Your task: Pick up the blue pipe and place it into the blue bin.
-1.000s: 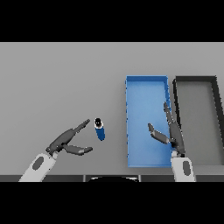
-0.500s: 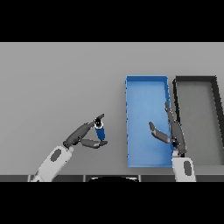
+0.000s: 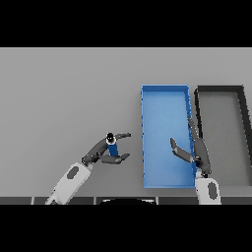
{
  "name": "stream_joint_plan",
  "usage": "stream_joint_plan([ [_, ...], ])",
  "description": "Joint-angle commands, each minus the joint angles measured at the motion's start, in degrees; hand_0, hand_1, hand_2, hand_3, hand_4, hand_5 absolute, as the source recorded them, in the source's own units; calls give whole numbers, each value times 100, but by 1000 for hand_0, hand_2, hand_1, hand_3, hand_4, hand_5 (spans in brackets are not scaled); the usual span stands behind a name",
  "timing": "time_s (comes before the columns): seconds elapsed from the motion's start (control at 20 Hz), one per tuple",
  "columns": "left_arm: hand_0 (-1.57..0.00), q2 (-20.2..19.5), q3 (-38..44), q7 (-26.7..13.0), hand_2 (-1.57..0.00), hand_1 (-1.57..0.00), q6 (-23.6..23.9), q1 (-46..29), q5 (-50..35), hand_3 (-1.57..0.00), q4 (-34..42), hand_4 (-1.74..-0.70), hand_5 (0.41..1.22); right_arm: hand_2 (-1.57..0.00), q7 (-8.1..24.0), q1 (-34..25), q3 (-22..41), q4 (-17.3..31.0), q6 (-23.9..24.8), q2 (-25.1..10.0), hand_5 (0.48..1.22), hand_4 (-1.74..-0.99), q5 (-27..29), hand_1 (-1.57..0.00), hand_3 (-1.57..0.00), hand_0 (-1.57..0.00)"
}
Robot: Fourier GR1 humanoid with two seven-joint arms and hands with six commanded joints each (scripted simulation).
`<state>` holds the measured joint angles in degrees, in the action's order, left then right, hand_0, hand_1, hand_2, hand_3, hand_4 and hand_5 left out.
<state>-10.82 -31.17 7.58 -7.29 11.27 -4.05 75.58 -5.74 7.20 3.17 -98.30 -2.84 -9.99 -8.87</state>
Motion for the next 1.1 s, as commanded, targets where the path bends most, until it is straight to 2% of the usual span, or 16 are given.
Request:
stream_joint_plan([
  [0.0, -125, 100, 43, -7, -485, -319, -11, -4, -109, -535, -46, -1281, 735, 1, -20, -8, 36, 81, 3, 40, 656, -1220, -36, 1, 1, 1],
  [0.05, -359, 117, 32, 97, -689, -547, -11, -101, -130, -742, -27, -1369, 832, 1, 0, -38, 2, 9, -2, 3, 656, -1220, 1, 1, 1, 1],
  [0.15, -796, 172, 25, -30, -1006, -915, 8, -86, -159, -1030, 8, -1497, 972, 1, -5, -85, 11, 100, -19, 38, 658, -1224, 23, 1, 1, 1],
  [0.2, -951, 170, -47, 110, -1119, -1047, -26, -177, -105, -1119, 71, -1544, 1022, 1, -38, -84, 22, 137, -25, 48, 660, -1227, 13, 1, 1, 1],
  [0.25, -1075, 196, -76, 75, -1210, -1151, 6, -136, -77, -1194, 87, -1580, 1062, 1, -21, -66, 50, 89, -2, 104, 660, -1233, 11, 1, 1, 1],
  [0.35, -1253, 163, -152, 166, -1340, -1302, 108, -174, 64, -1330, 183, -1530, 1119, 1, -14, -93, 45, 187, -4, 109, 651, -1224, -1, 1, 1, 1],
  [0.5, -1408, 293, -141, 347, -1453, -1434, 209, -223, 214, -1448, 271, -1492, 1169, 1, 68, -227, 12, 197, -20, 95, 635, -1220, 57, 1, 1, 1],
  [0.6, -1467, 349, -60, 369, -1495, -1483, 220, -135, 245, -1492, 320, -1478, 1188, 1, -12, -126, -49, 128, -79, 33, 628, -1219, 154, 1, 1, 1],
  [0.75, -1518, 450, 60, 437, -1532, -1526, 212, -4, 210, -1531, 606, -1469, 1204, 1, 81, -151, -9, 140, -79, 63, 636, -1226, 123, 1, 1, 1],
  [0.85, -1537, 455, 79, 328, -1546, -1542, 126, 39, 147, -1545, 927, -1467, 1210, 1, 54, -178, -8, 189, -11, 46, 639, -1213, 14, 1, 1, 1],
  [0.9, -1544, 504, 47, 149, -1551, -1548, 94, 79, 121, -1550, 1108, -1466, 1212, 1, 73, -186, 67, 220, 26, 88, 640, -1204, -93, 1, 1, 1],
  [1.05, -1557, 575, 48, -52, -1561, -1559, -48, 250, 123, -1560, 1354, -1466, 1217, 1, -60, -103, 35, 137, -30, 1, 643, -1176, -68, 1, 1, 1],
])
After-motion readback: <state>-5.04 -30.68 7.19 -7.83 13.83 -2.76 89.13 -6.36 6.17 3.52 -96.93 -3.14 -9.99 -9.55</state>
